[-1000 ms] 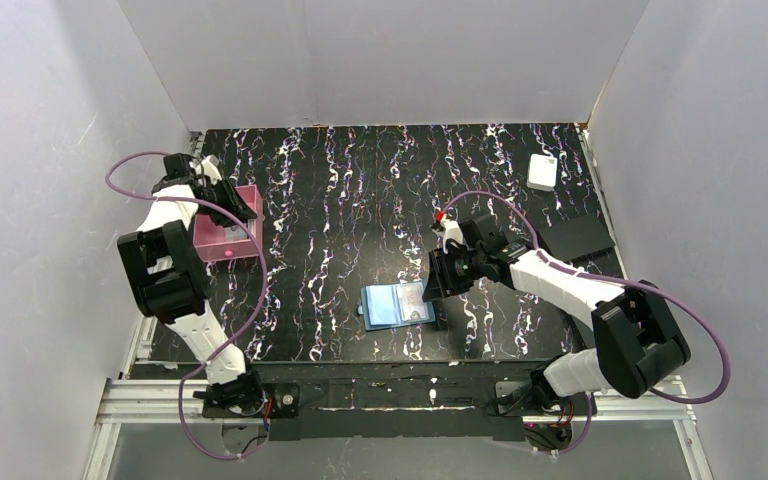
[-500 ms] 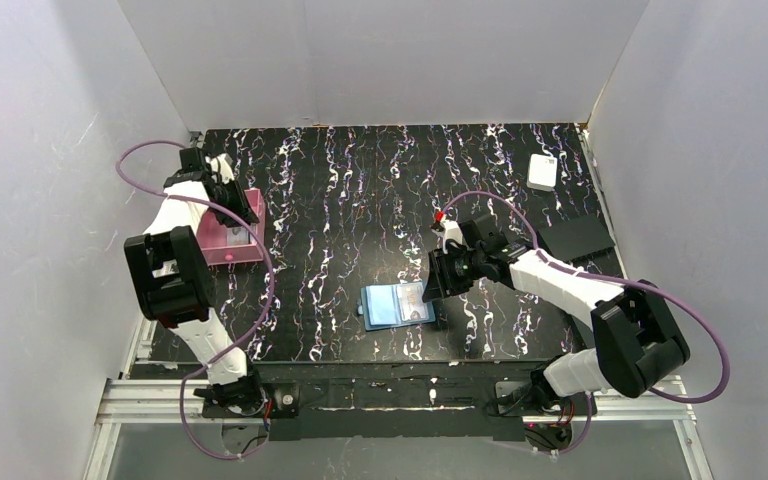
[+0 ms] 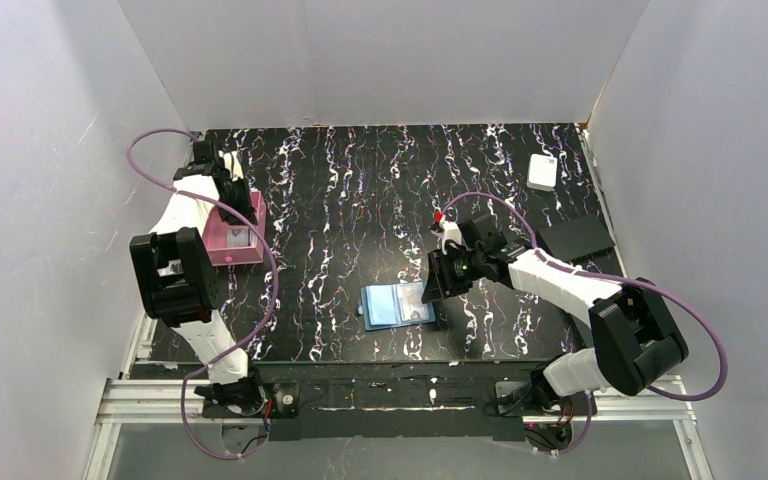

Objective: Put the credit cards into the card holder
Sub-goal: Pick up the credit card from the storage box.

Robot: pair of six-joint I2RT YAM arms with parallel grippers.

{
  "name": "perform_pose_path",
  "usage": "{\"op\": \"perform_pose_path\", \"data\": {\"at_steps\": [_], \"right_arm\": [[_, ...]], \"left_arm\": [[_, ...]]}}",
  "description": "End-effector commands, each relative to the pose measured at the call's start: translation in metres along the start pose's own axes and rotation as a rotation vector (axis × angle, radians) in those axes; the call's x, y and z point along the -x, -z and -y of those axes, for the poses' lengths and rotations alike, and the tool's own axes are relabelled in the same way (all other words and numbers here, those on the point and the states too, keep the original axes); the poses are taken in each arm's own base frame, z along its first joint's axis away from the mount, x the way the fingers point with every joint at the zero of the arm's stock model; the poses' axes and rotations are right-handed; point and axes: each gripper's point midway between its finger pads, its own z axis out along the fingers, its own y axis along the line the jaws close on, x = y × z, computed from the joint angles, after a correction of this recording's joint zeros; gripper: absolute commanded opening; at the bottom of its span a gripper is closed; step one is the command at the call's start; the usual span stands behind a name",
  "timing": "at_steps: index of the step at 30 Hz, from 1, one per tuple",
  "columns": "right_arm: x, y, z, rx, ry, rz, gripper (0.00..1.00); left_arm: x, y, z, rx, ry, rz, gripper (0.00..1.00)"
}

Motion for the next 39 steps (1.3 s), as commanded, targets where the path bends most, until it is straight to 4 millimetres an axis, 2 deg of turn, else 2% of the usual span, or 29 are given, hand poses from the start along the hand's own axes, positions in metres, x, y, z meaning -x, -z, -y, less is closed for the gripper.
{"op": "perform_pose_path", "data": {"at_steps": [1,16,19,23,26,29,31,33,35,37,39], "right_arm": [[0.011,0.000,-0.005,0.023,0.017,0.026,0.45],[0.011,-0.001,-0.005,0.028,0.014,0.021,0.45],[0.011,-0.001,-0.006,0.029,0.015,0.022,0.45],[0.010,-0.002,-0.004,0.020,0.011,0.018,0.45],[0.012,0.000,-0.003,0.004,0.011,0.023,0.45],[0.018,0.004,-0.001,-0.026,0.012,0.038,0.44],[0.023,0.007,0.000,-0.047,0.014,0.050,0.45],[0.028,0.010,-0.001,-0.060,0.014,0.067,0.45],[0.034,0.014,-0.006,-0.052,0.009,0.086,0.45],[0.041,0.022,-0.022,0.006,0.005,0.128,0.45],[0.054,0.034,-0.051,0.124,0.006,0.202,0.50]], "left_arm": [[0.009,0.029,-0.001,0.051,-0.025,0.042,0.00],[0.010,0.043,0.004,0.137,-0.078,0.036,0.00],[0.013,0.053,-0.004,0.226,-0.089,0.049,0.00],[0.026,0.086,-0.015,0.378,-0.093,0.115,0.00],[0.046,0.128,-0.010,0.444,-0.100,0.228,0.00],[0.062,0.176,0.025,0.416,-0.150,0.361,0.00],[0.061,0.196,0.064,0.251,-0.160,0.408,0.00],[0.044,0.208,0.124,-0.078,-0.146,0.393,0.00],[0.013,0.217,0.183,-0.447,-0.141,0.336,0.00],[-0.010,0.227,0.223,-0.720,-0.119,0.324,0.00],[-0.029,0.242,0.248,-0.915,-0.096,0.344,0.00]]}}
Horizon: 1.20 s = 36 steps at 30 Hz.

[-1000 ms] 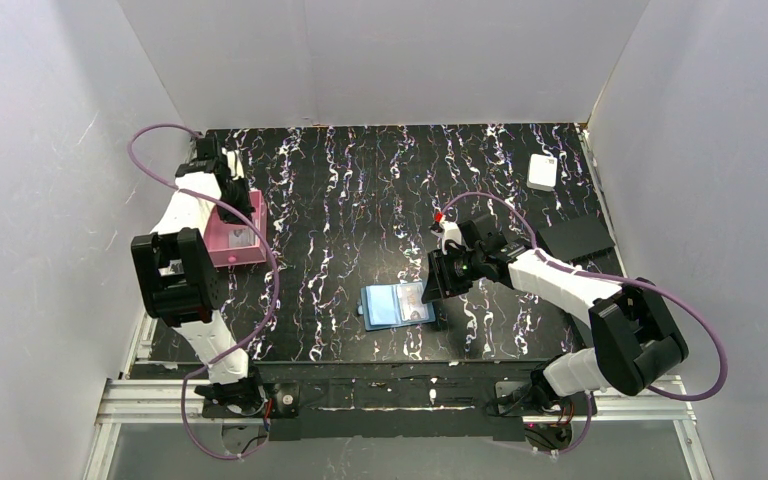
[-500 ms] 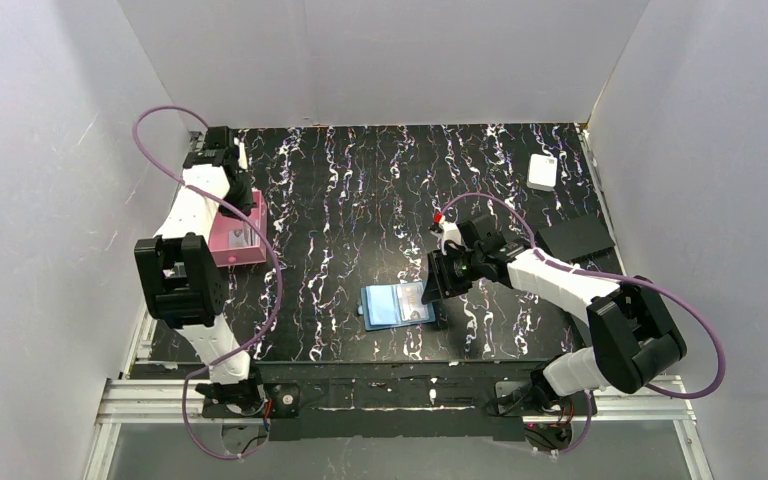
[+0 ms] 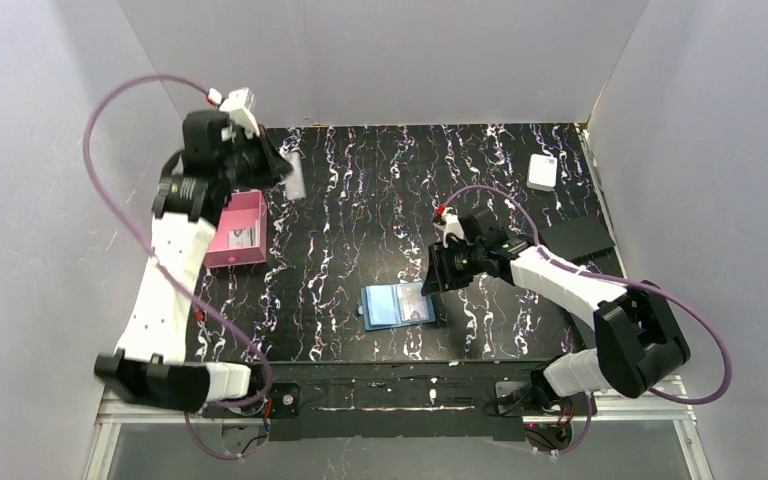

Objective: Put the credit cards into the card holder
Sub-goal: Pick up the credit card from the storage box, then insert the credit card into the card holder.

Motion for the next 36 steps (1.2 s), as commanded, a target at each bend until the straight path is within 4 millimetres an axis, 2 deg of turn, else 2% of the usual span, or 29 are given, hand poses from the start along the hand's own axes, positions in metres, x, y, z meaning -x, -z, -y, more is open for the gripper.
{"op": "perform_pose_path", "data": {"at_steps": [1,3,6,10,12,15,20,26,28,32,34,36], "right_arm": [[0.049,0.036,-0.066,0.243,0.030,0.223,0.56],[0.067,0.059,-0.101,0.397,0.025,0.330,0.66],[0.090,0.095,-0.138,0.560,0.018,0.478,0.75],[0.109,0.131,-0.165,0.707,-0.025,0.605,0.78],[0.113,0.134,-0.166,0.723,-0.066,0.619,0.76],[0.114,0.132,-0.164,0.743,-0.111,0.625,0.59],[0.106,0.140,-0.165,0.831,-0.177,0.644,0.32],[0.098,0.146,-0.171,0.901,-0.184,0.627,0.14],[0.097,0.144,-0.170,0.912,-0.194,0.616,0.04],[0.094,0.128,-0.160,0.879,-0.217,0.583,0.01],[0.090,0.112,-0.142,0.791,-0.217,0.549,0.01],[0.086,0.091,-0.108,0.585,-0.209,0.523,0.01]], "left_arm": [[-0.039,0.016,0.102,-0.587,0.223,-0.044,0.00],[-0.043,0.030,0.126,-0.726,0.267,0.001,0.00],[-0.061,0.043,0.154,-0.826,0.298,0.018,0.00],[-0.092,0.042,0.172,-0.871,0.335,-0.012,0.00],[-0.102,0.040,0.178,-0.891,0.364,-0.033,0.00],[-0.111,0.042,0.190,-0.932,0.353,-0.055,0.00],[-0.119,0.041,0.190,-0.934,0.360,-0.066,0.00],[-0.122,0.036,0.189,-0.928,0.365,-0.072,0.00],[-0.125,0.032,0.190,-0.929,0.367,-0.089,0.00],[-0.138,0.024,0.192,-0.931,0.362,-0.150,0.01],[-0.158,0.009,0.177,-0.827,0.382,-0.216,0.31],[-0.187,-0.010,0.145,-0.611,0.373,-0.294,0.59]]}}
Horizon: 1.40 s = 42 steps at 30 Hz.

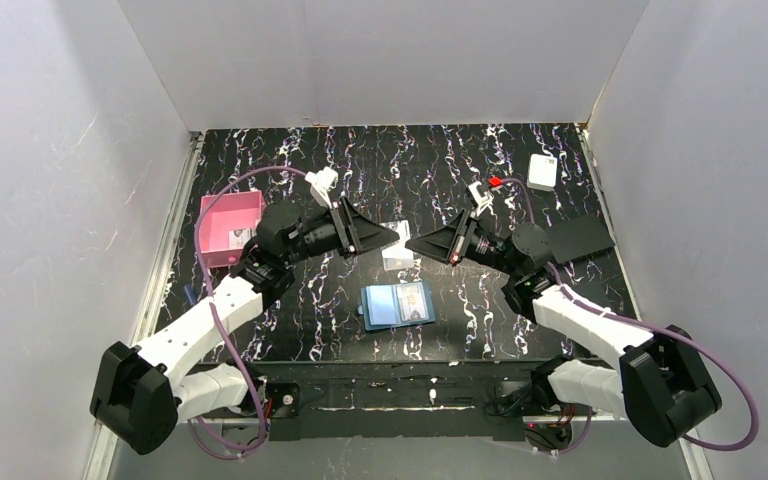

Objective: Put the credit cards into the card holder
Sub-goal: Insert the credit card into the card holder.

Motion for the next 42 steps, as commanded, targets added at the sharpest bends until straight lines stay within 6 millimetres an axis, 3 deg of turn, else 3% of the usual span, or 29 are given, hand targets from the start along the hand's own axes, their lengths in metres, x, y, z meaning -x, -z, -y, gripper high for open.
{"op": "perform_pose_path", "data": {"at_steps": [1,3,6,11,16,27,34,42], "right_arm": [[-0.001,0.025,0.066,-0.340,0.139,-0.062,0.01],[-0.011,0.057,0.110,-0.615,0.189,-0.153,0.01],[-0.025,0.079,0.137,-0.738,0.225,-0.295,0.01],[-0.058,0.071,0.146,-0.620,0.100,-0.440,0.01],[-0.071,0.064,0.154,-0.564,0.001,-0.483,0.01],[-0.080,0.062,0.188,-0.584,-0.047,-0.487,0.01],[-0.086,0.066,0.208,-0.610,-0.059,-0.490,0.01],[-0.087,0.063,0.217,-0.607,-0.073,-0.481,0.01]], "left_arm": [[-0.029,0.022,-0.073,0.369,0.044,-0.085,0.66],[-0.043,0.041,-0.105,0.540,0.028,-0.141,0.72],[-0.066,0.057,-0.137,0.676,0.037,-0.263,0.68],[-0.093,0.044,-0.156,0.626,0.089,-0.366,0.38],[-0.102,0.034,-0.173,0.633,0.086,-0.413,0.22],[-0.132,0.028,-0.200,0.670,0.083,-0.515,0.10],[-0.140,0.041,-0.221,0.765,0.086,-0.523,0.08],[-0.153,0.051,-0.238,0.828,0.129,-0.536,0.04]]}}
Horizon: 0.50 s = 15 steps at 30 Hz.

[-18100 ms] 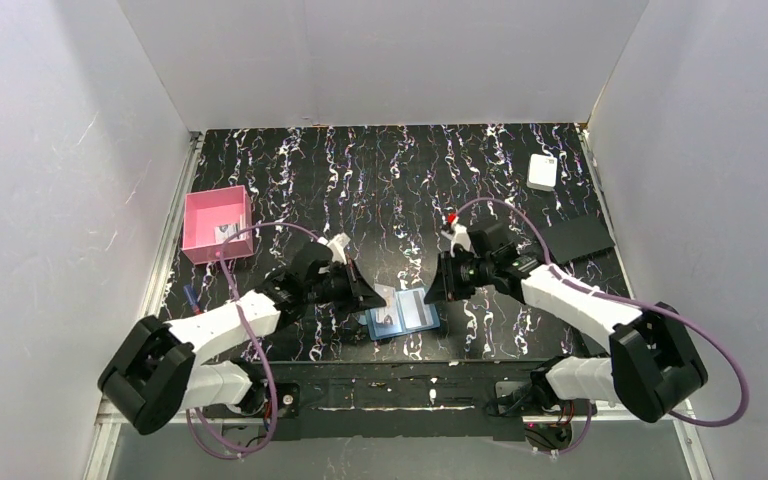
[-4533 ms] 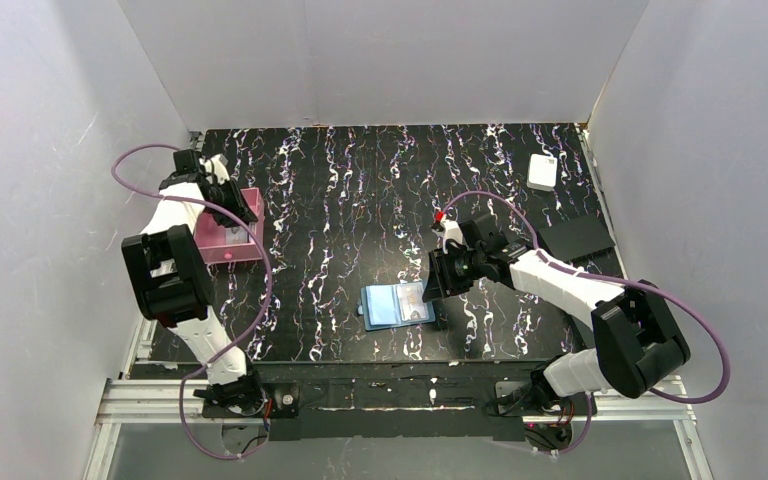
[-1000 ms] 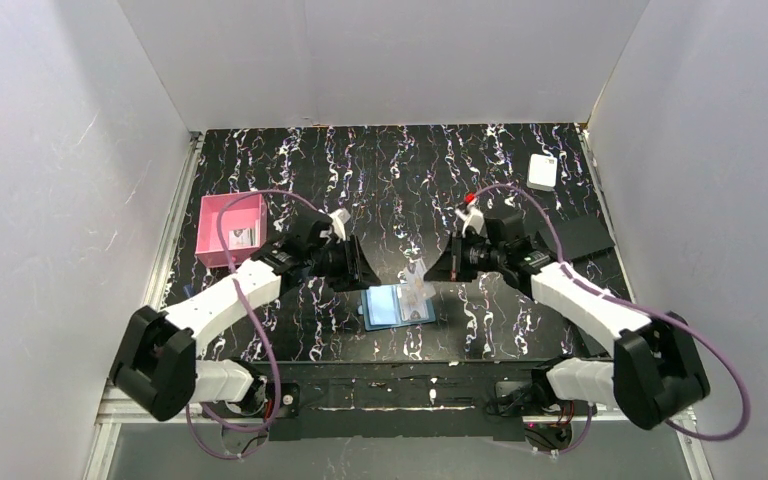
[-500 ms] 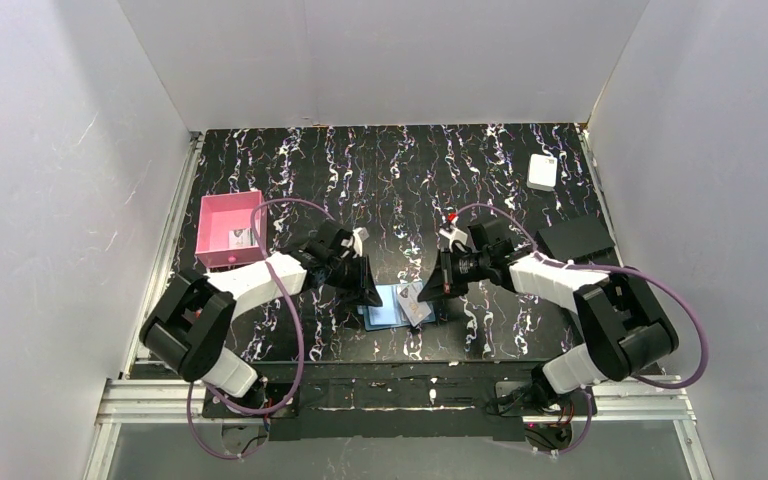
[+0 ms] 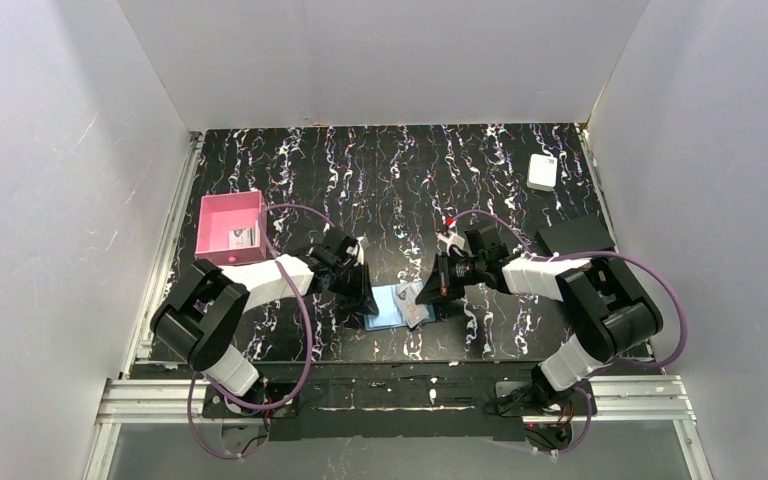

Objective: Put the credit cards into the card holder
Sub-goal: Insert the credit card into the card holder.

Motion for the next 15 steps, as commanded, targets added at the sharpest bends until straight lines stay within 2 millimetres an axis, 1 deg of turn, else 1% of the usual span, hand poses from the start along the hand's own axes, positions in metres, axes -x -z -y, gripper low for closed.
{"op": "perform_pose_path", "data": {"at_steps": [1,15], "right_arm": [[0.005,-0.007,0.001,0.024,0.018,0.013,0.01],[0.010,-0.016,0.002,0.058,0.019,0.031,0.01]], "left_arm": [[-0.013,-0.007,-0.017,0.049,0.026,-0.026,0.03],[-0.023,-0.011,-0.028,0.074,0.035,-0.042,0.00]]}}
